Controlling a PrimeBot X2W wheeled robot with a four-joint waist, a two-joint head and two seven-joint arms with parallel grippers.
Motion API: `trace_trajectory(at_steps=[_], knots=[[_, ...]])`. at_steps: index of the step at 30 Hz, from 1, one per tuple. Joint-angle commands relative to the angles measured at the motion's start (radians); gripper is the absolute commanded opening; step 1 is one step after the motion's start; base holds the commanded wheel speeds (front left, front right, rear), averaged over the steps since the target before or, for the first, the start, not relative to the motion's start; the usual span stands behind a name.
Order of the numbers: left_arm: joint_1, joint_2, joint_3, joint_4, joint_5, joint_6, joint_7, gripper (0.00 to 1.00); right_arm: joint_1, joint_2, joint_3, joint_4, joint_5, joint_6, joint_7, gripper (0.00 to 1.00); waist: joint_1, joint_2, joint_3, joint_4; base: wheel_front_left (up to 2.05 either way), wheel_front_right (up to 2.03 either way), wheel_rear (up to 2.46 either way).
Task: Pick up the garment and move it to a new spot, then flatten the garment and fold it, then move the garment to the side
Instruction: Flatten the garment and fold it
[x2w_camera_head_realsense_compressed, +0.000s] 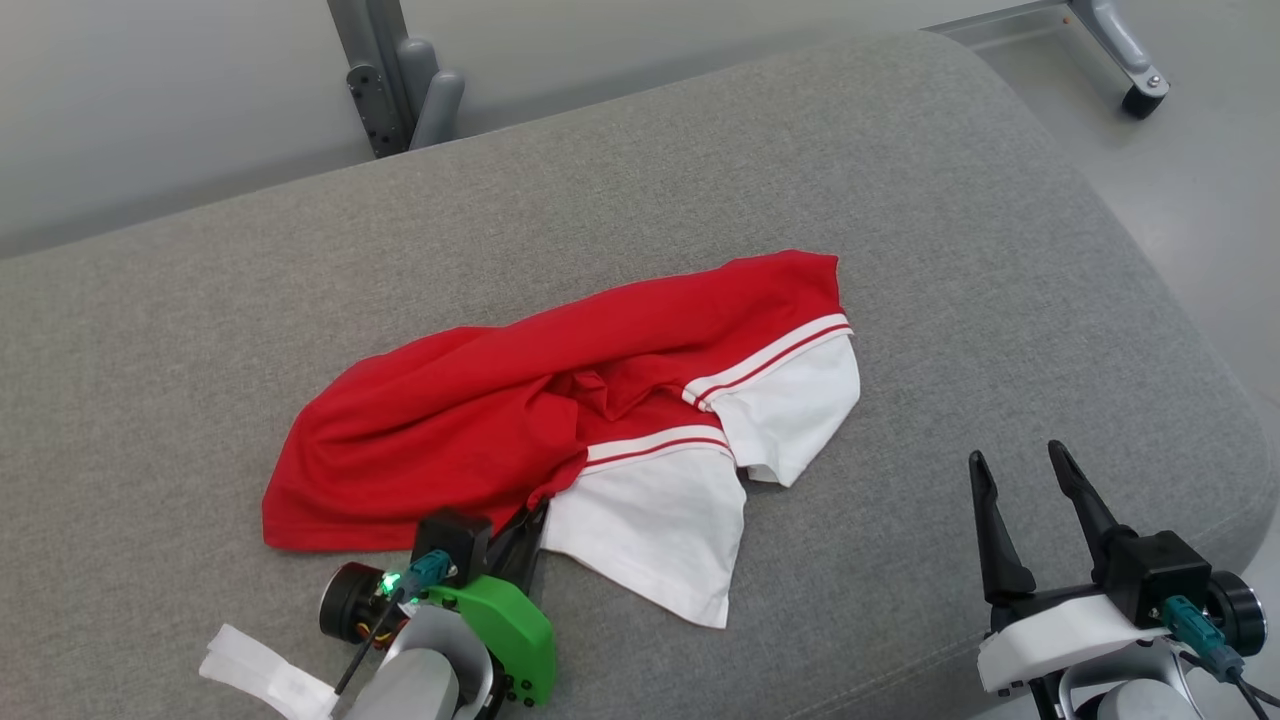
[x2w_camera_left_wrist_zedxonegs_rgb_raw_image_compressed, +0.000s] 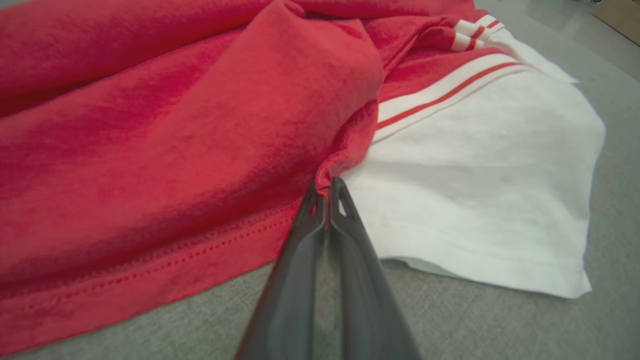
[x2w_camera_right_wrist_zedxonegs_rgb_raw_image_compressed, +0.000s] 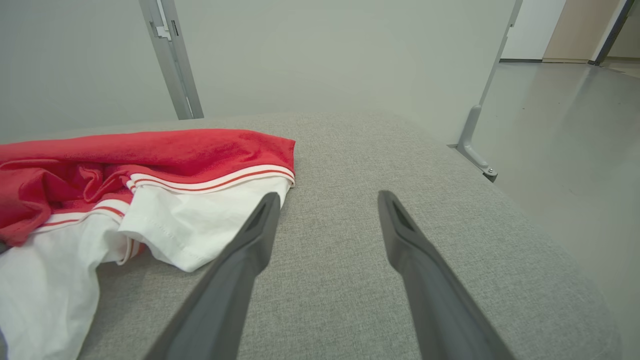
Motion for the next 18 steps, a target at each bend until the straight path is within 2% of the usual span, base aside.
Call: trace_trajectory(at_steps=[1,9,14,17,18], knots=[[-0.019,0.004,-0.004,0.002,-0.008,-0.002,-0.006,0.00,-0.006,-0.002,0.001,0.003,0.005,-0.001,0.000,1.00,0.0000,0.0034,-0.004,0.001,0.00,0.00,0.00],[0.018,0.017,0.012,-0.053,-0.036,-0.006,-0.024,0.00,0.025,-0.002,-0.017,0.005,0.008,-0.001,0.000,1.00,0.0000,0.0034,-0.027,0.027,0.00,0.00,0.00],[0.117,0.088,0.027,-0.187,-0.047,-0.008,-0.028,0.00,0.045,-0.002,-0.028,0.009,0.000,-0.001,0.000,1.00,0.0000,0.0034,-0.044,0.068,0.00,0.00,0.00],[0.200,0.152,0.048,-0.284,-0.056,0.004,-0.027,0.00,0.049,-0.002,-0.030,0.009,-0.005,-0.001,0.000,1.00,0.0000,0.0034,-0.055,0.095,0.00,0.00,0.00],[0.200,0.152,0.048,-0.284,-0.056,0.004,-0.027,0.00,0.049,-0.002,-0.030,0.009,-0.005,-0.001,0.000,1.00,0.0000,0.0034,-0.055,0.095,0.00,0.00,0.00]])
